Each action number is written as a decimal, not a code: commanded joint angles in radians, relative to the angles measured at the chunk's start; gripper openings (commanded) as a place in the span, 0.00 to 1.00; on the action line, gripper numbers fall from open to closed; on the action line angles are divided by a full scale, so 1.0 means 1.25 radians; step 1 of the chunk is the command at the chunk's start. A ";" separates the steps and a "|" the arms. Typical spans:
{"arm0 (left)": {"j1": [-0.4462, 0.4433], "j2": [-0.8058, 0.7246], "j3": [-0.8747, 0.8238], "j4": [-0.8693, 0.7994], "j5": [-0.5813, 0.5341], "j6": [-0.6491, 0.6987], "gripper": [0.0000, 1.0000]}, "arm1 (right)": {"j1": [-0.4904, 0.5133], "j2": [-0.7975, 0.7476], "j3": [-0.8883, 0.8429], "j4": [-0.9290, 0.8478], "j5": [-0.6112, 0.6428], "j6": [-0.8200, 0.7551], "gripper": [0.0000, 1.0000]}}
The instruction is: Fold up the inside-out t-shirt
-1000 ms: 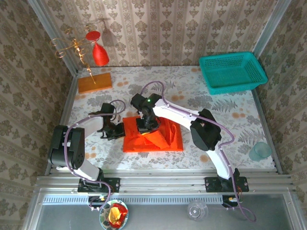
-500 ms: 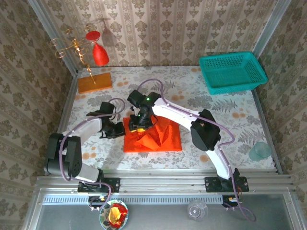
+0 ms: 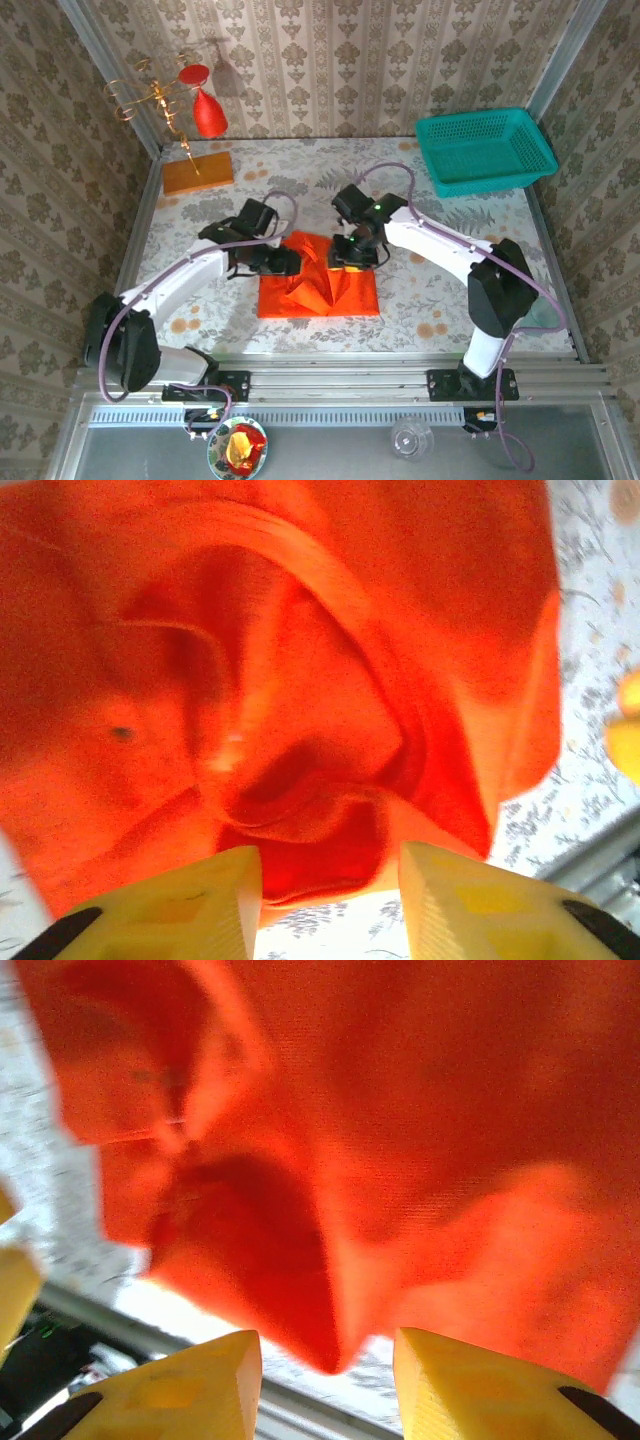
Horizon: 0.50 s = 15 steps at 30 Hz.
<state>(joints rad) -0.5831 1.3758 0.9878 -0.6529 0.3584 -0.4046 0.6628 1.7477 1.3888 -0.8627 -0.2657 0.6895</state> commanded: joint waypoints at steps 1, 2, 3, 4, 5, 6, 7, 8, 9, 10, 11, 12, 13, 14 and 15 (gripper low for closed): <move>-0.042 0.059 0.036 -0.001 0.024 -0.003 0.44 | -0.016 -0.047 -0.077 0.006 0.038 0.016 0.42; -0.054 0.080 0.041 -0.001 0.019 -0.002 0.44 | -0.022 -0.054 -0.104 0.014 0.038 0.017 0.42; -0.062 0.102 0.048 -0.005 0.014 -0.001 0.44 | -0.027 -0.057 -0.129 0.027 0.033 0.019 0.42; -0.068 0.120 0.053 -0.008 0.011 0.000 0.44 | -0.030 -0.057 -0.145 0.036 0.028 0.019 0.42; -0.072 0.138 0.058 -0.013 0.007 0.003 0.43 | -0.032 -0.054 -0.160 0.046 0.023 0.020 0.42; -0.074 0.151 0.062 -0.020 -0.001 0.004 0.40 | -0.032 -0.049 -0.173 0.056 0.018 0.021 0.42; -0.076 0.157 0.065 -0.025 -0.013 0.002 0.36 | -0.032 -0.045 -0.183 0.067 0.015 0.024 0.42; -0.075 0.158 0.065 -0.028 -0.031 -0.001 0.30 | -0.032 -0.039 -0.193 0.078 0.011 0.027 0.42; -0.076 0.153 0.066 -0.035 -0.055 -0.003 0.25 | -0.033 -0.031 -0.200 0.088 0.007 0.029 0.43; -0.076 0.145 0.065 -0.041 -0.075 -0.004 0.21 | -0.033 -0.025 -0.207 0.097 0.004 0.030 0.43; -0.074 0.133 0.064 -0.049 -0.098 -0.005 0.16 | -0.034 -0.016 -0.215 0.107 0.003 0.032 0.42; -0.072 0.119 0.062 -0.059 -0.122 -0.007 0.13 | -0.038 -0.007 -0.222 0.114 0.004 0.035 0.43; -0.069 0.105 0.057 -0.068 -0.143 -0.009 0.10 | -0.041 0.000 -0.228 0.117 0.006 0.036 0.42; -0.063 0.086 0.048 -0.078 -0.165 -0.014 0.08 | -0.046 0.005 -0.236 0.116 0.017 0.039 0.42; -0.056 0.068 0.035 -0.085 -0.182 -0.018 0.06 | -0.052 0.007 -0.244 0.115 0.028 0.042 0.42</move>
<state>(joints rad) -0.6685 1.5295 1.0367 -0.6964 0.2379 -0.4149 0.6151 1.7332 1.1126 -0.7391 -0.2466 0.7158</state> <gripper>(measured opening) 0.074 0.420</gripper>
